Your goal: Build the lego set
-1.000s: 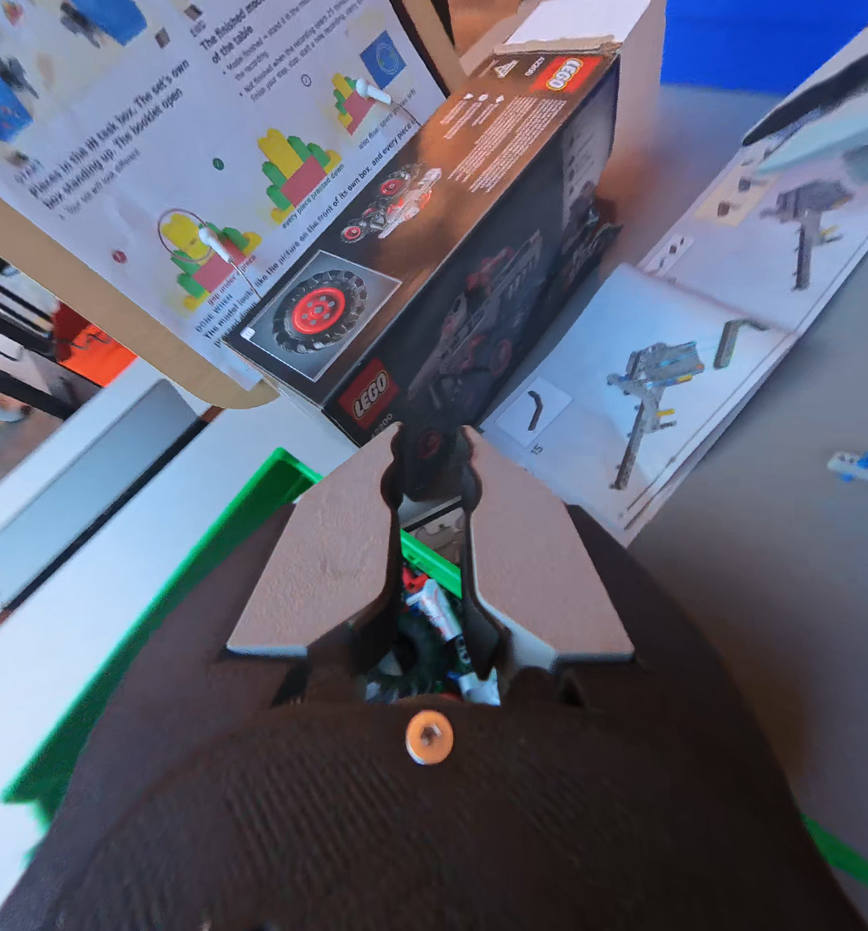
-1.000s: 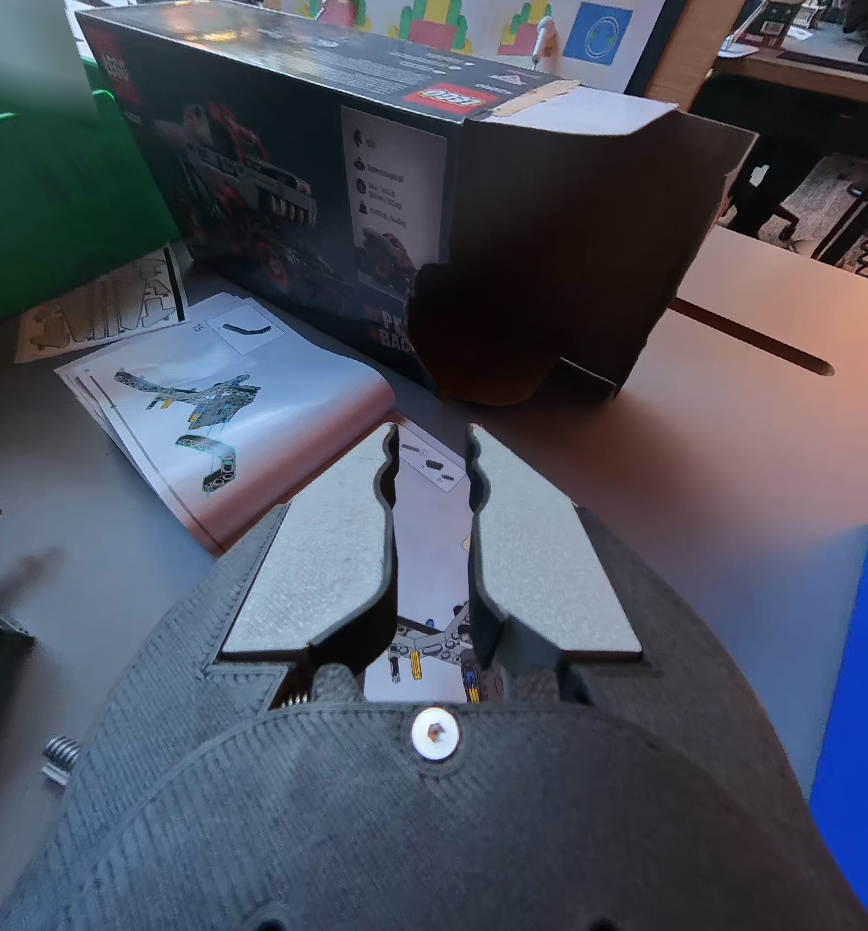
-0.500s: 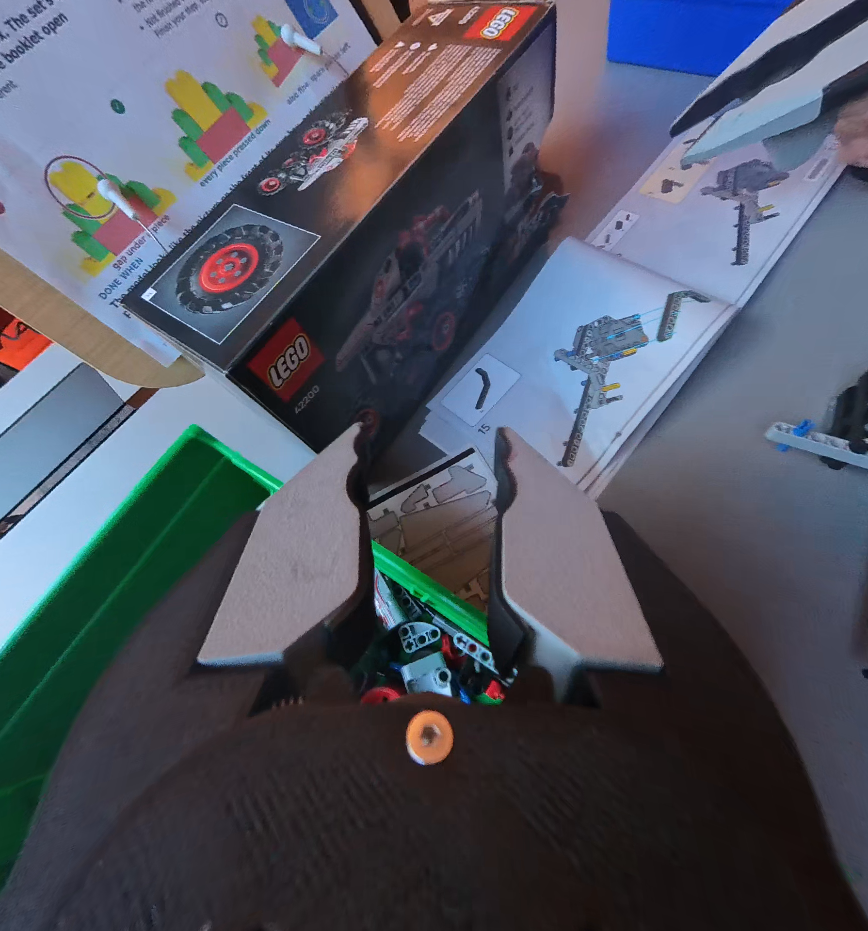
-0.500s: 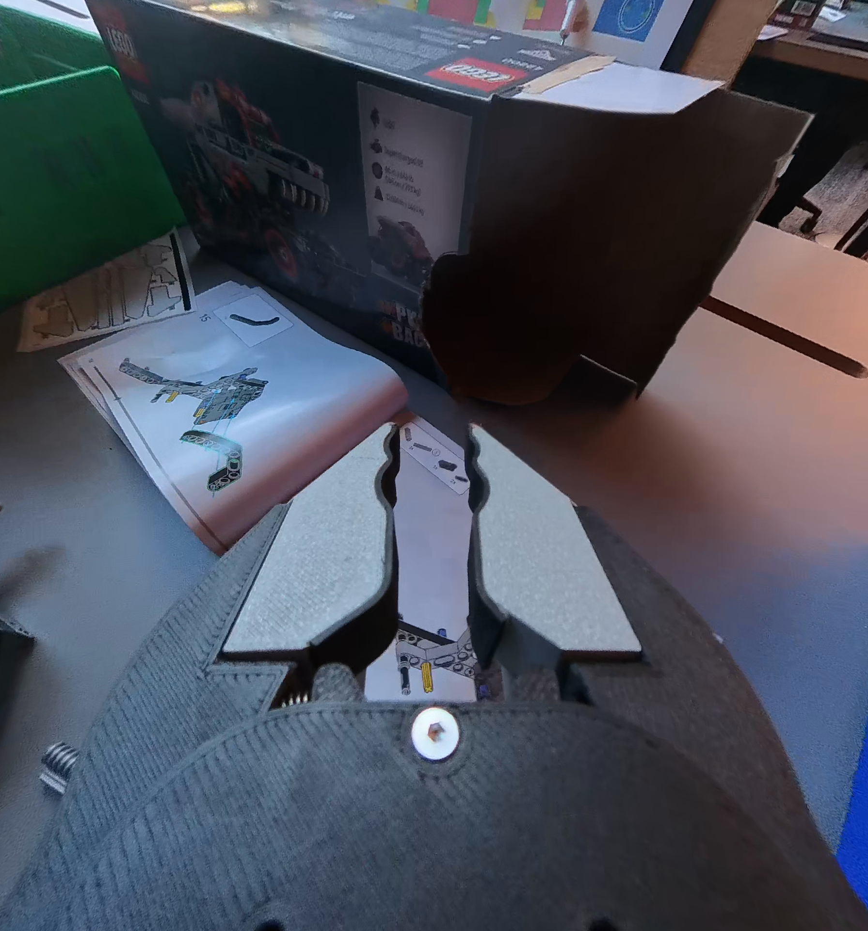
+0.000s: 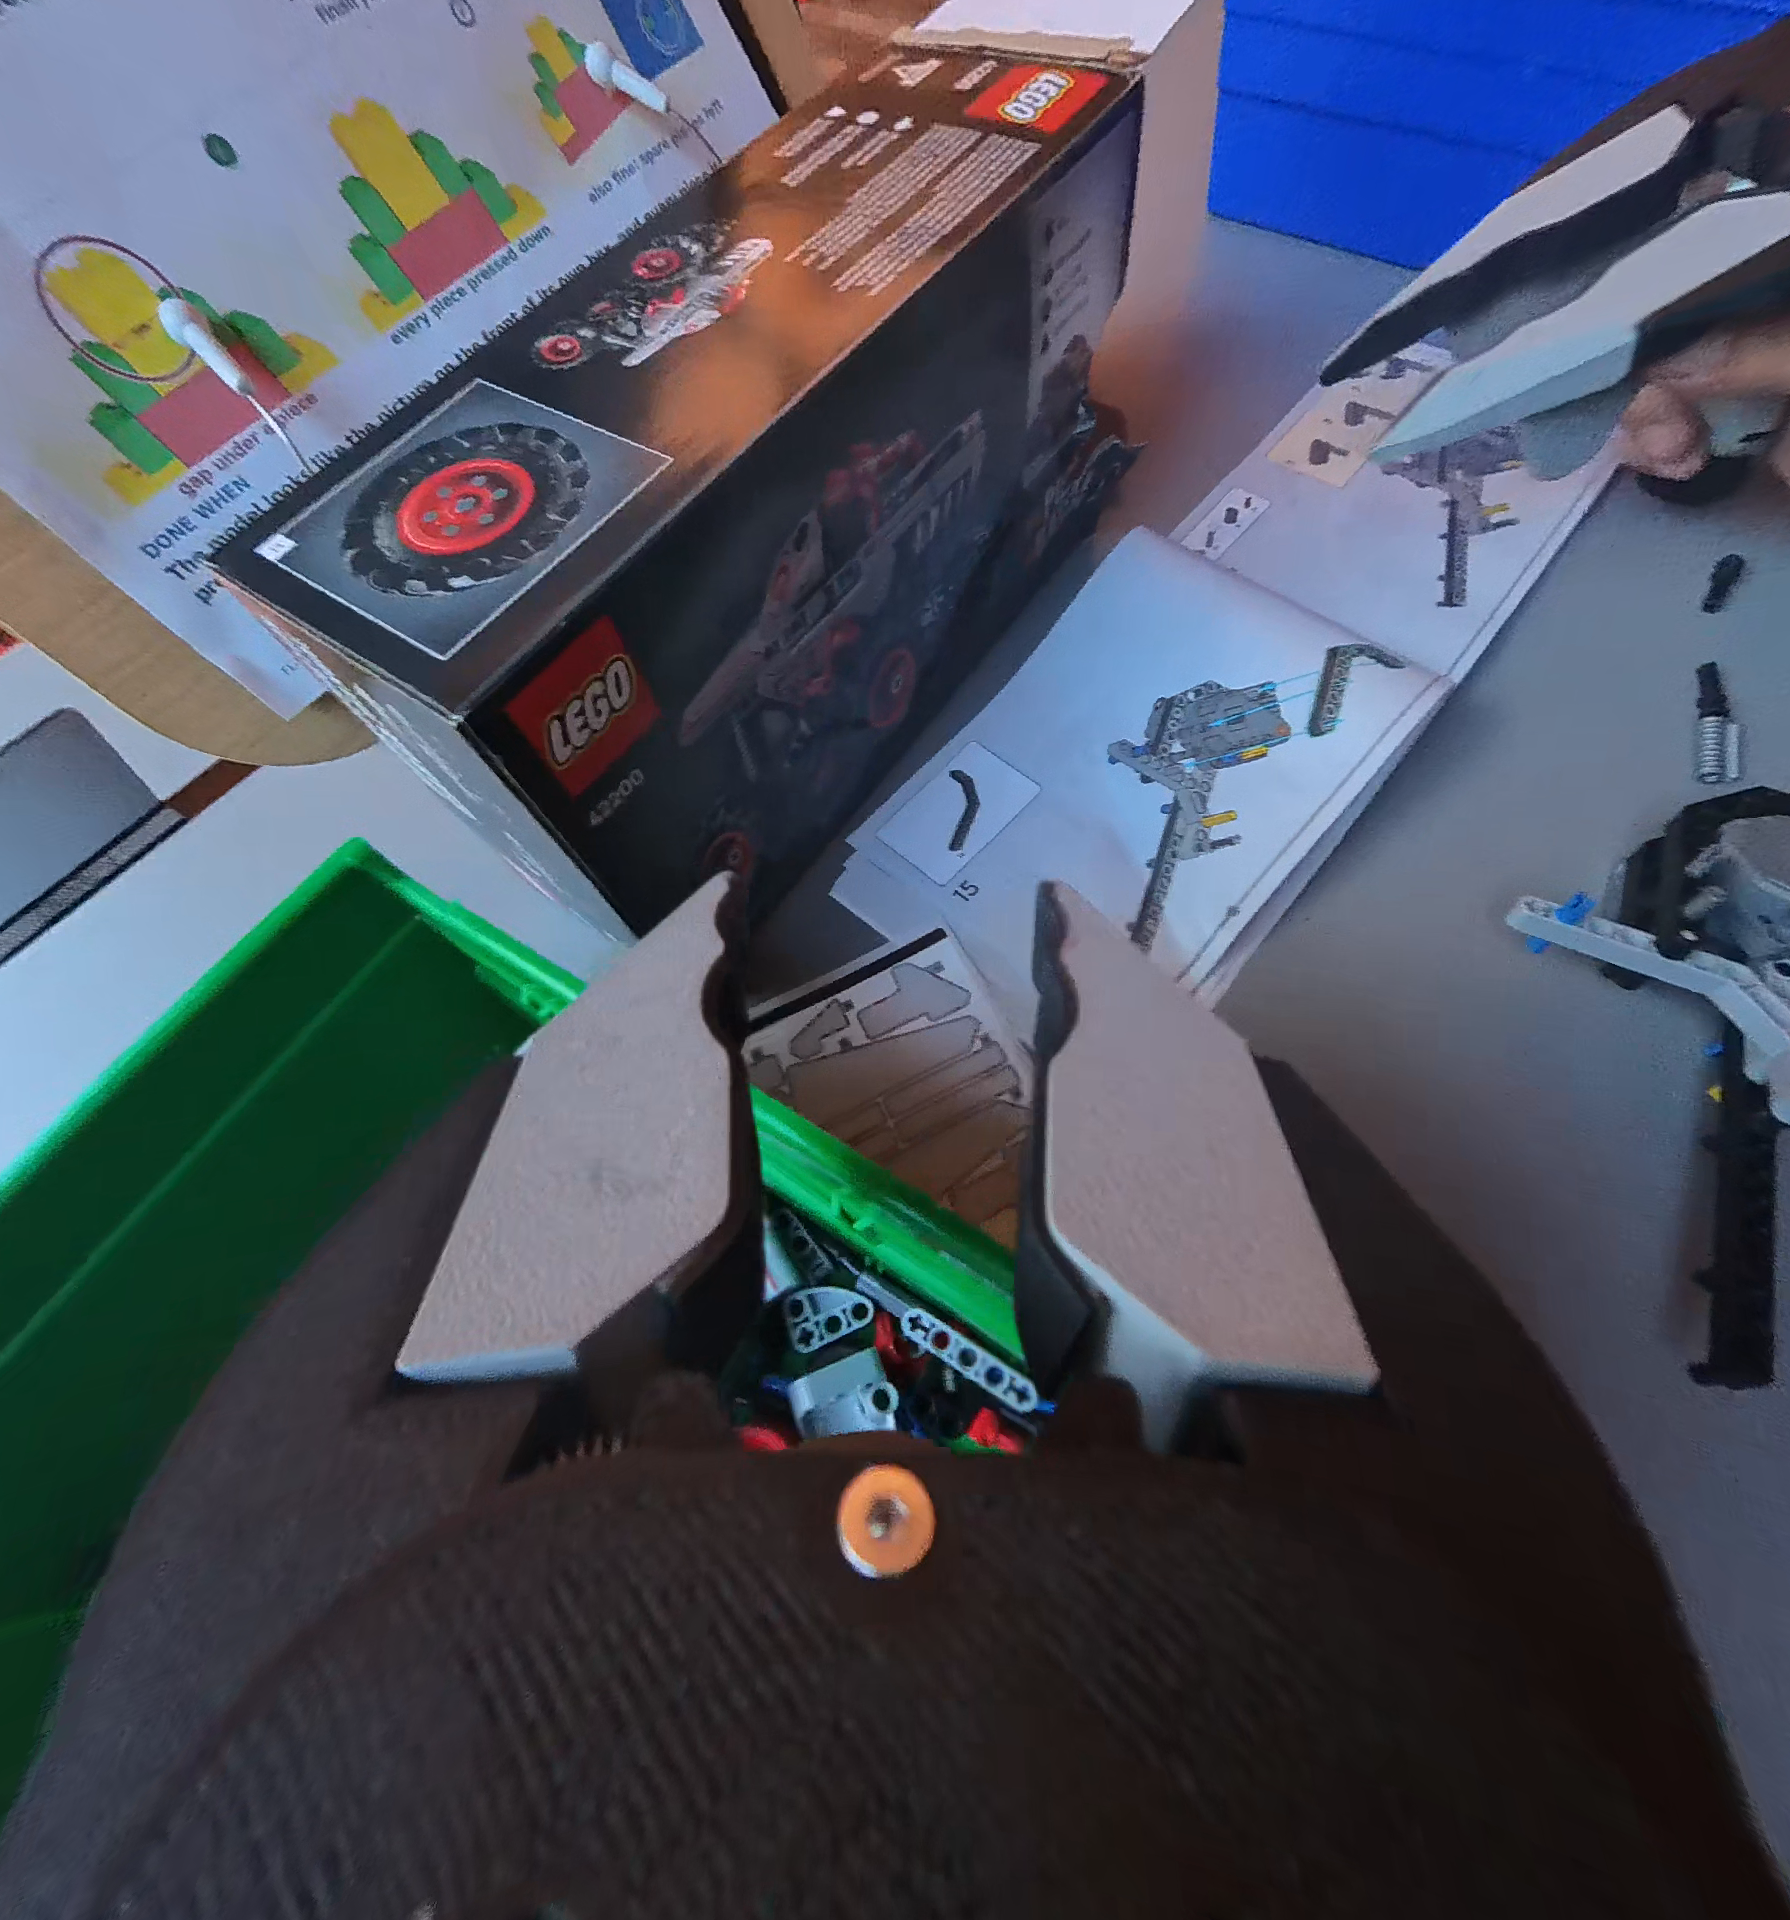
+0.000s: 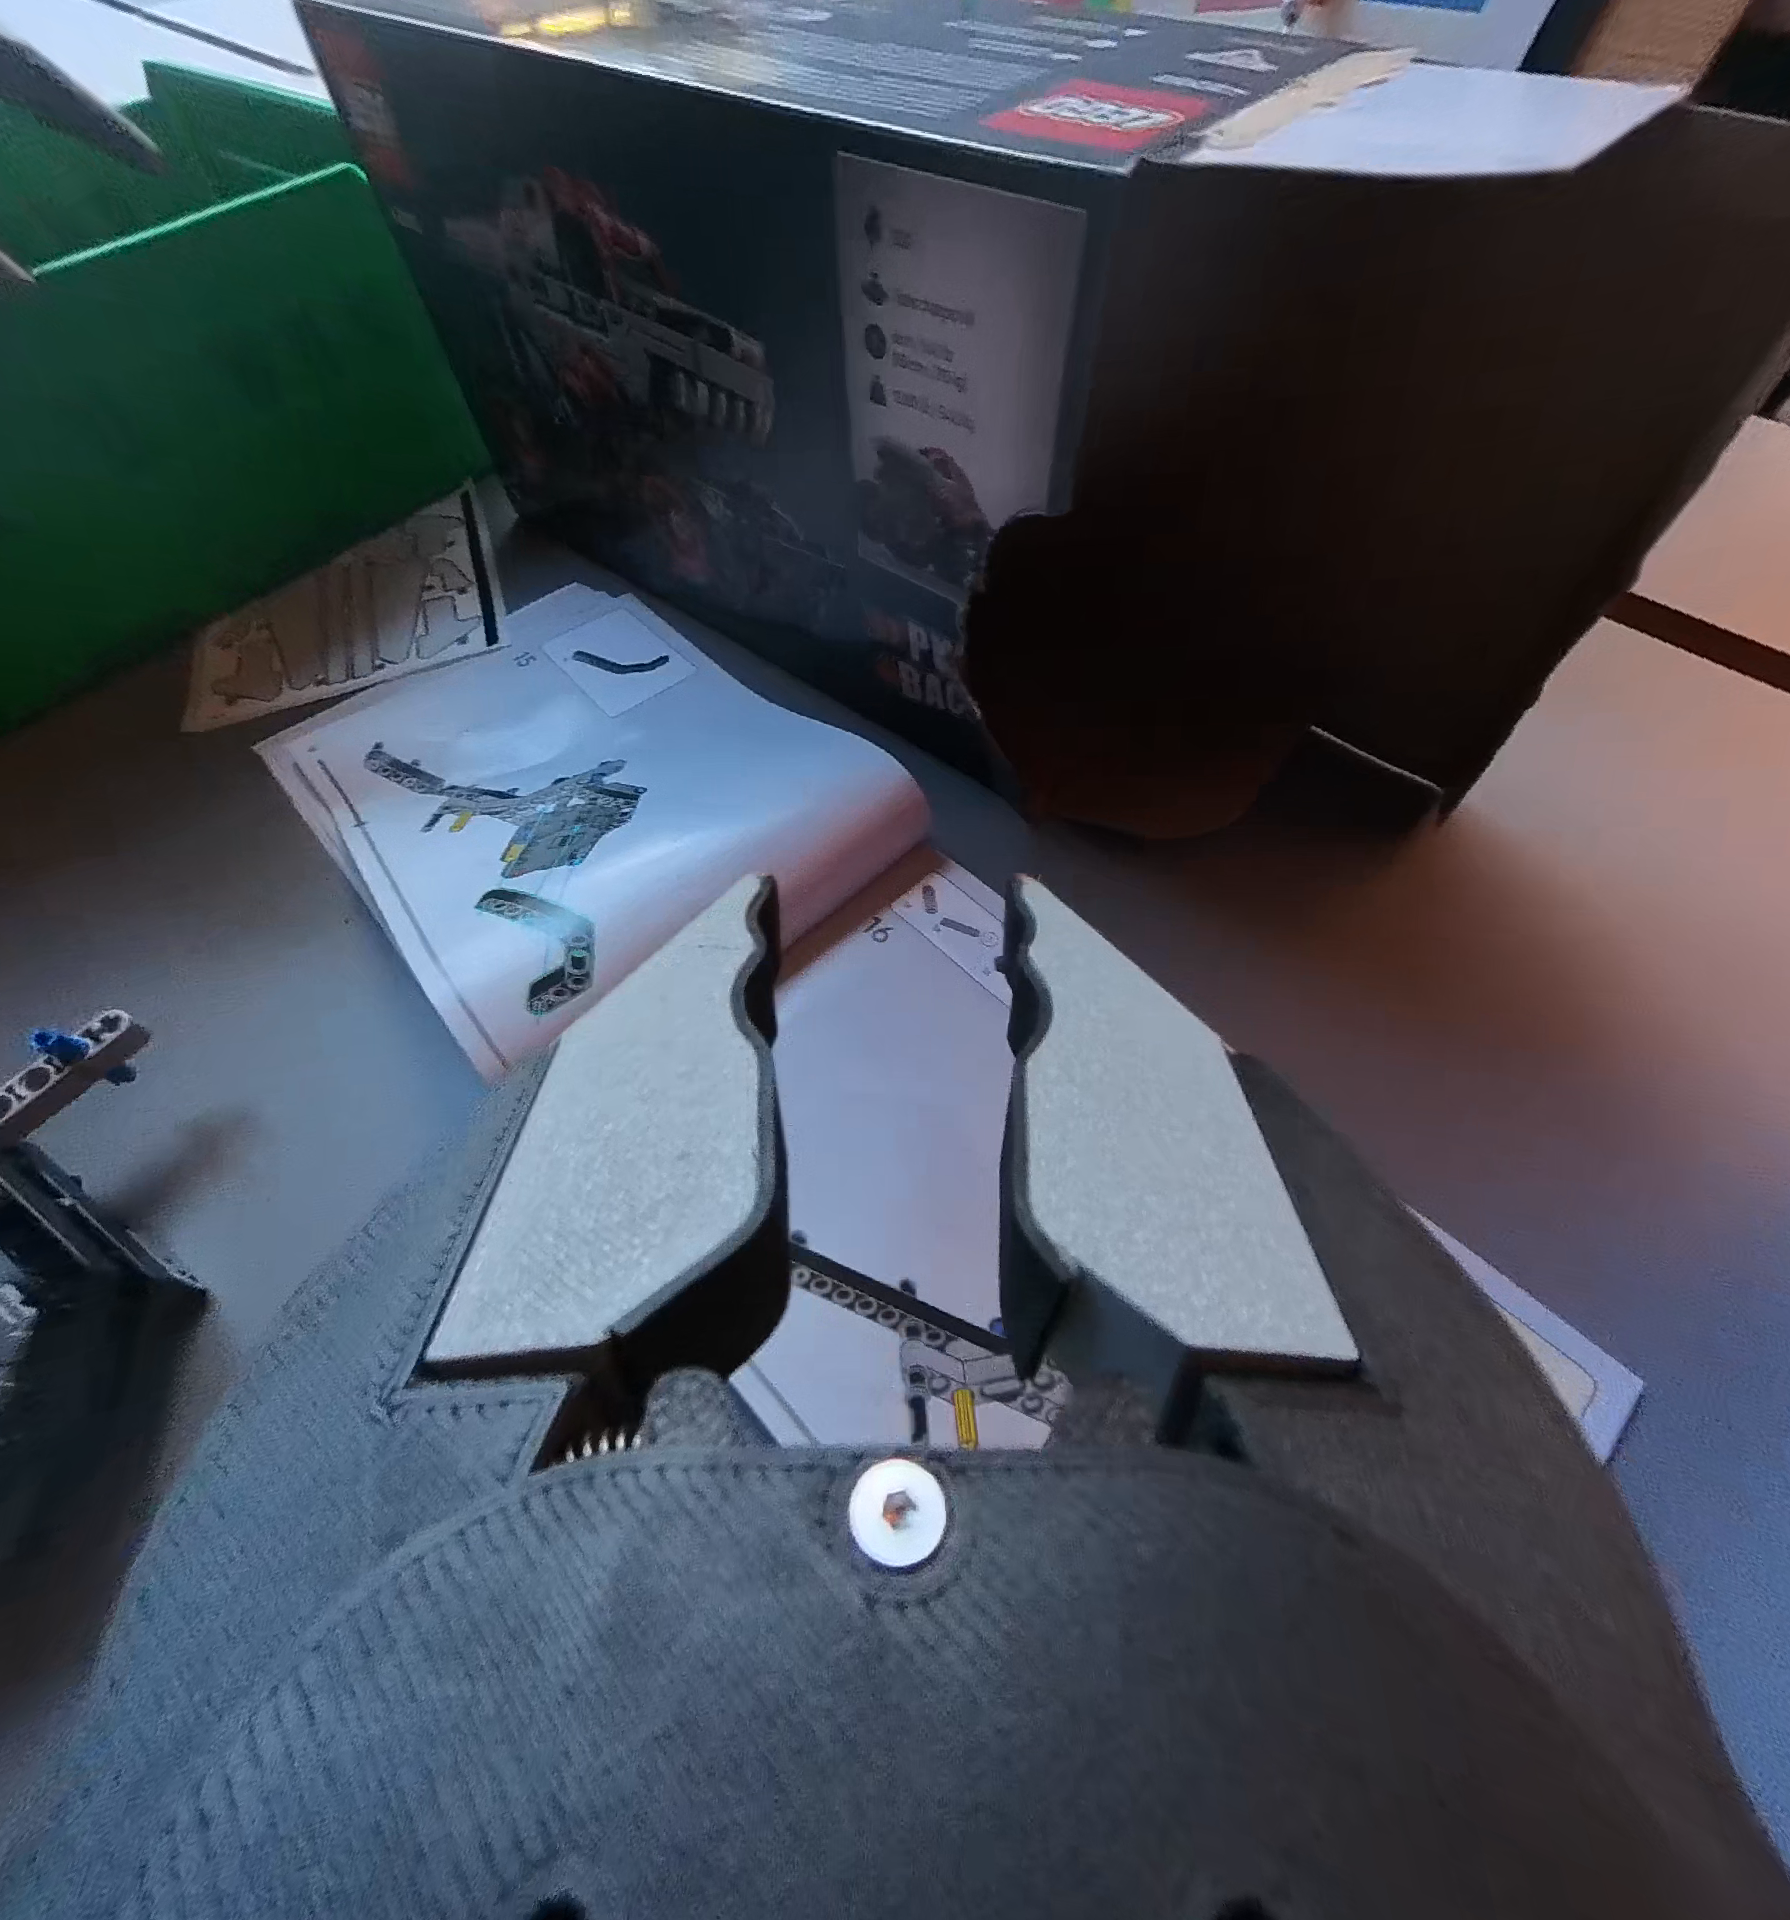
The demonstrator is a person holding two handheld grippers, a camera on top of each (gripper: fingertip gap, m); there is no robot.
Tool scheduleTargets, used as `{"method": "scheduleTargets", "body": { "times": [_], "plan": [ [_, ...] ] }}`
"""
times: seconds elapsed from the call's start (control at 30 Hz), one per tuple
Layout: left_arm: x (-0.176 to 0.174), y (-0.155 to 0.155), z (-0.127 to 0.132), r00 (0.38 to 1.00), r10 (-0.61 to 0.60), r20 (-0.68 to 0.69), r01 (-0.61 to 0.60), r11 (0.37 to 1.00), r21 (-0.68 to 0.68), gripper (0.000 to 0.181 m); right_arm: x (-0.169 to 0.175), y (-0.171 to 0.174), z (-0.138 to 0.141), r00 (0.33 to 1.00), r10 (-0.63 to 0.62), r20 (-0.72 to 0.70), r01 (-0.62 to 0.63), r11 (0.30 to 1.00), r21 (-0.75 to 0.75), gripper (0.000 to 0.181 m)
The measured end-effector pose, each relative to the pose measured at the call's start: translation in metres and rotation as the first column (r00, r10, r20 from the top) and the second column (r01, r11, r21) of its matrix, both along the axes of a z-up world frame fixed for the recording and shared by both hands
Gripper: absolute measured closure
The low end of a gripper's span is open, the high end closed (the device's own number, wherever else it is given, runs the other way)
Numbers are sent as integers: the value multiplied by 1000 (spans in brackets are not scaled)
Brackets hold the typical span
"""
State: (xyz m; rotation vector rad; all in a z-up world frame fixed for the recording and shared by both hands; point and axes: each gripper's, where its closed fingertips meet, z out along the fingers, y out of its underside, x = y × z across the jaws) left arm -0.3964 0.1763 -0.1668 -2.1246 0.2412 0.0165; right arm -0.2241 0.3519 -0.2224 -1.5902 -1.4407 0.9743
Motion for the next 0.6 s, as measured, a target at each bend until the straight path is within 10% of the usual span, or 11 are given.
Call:
{"method": "scheduleTargets", "body": {
  "times": [0.6],
  "plan": [
    [2, 0, 8, 1000, -8, -17, 9, 1000, 27, 131, -1, -5, 4, 1000, 19, -19, -18, 999, 40, 137]
  ]
}}
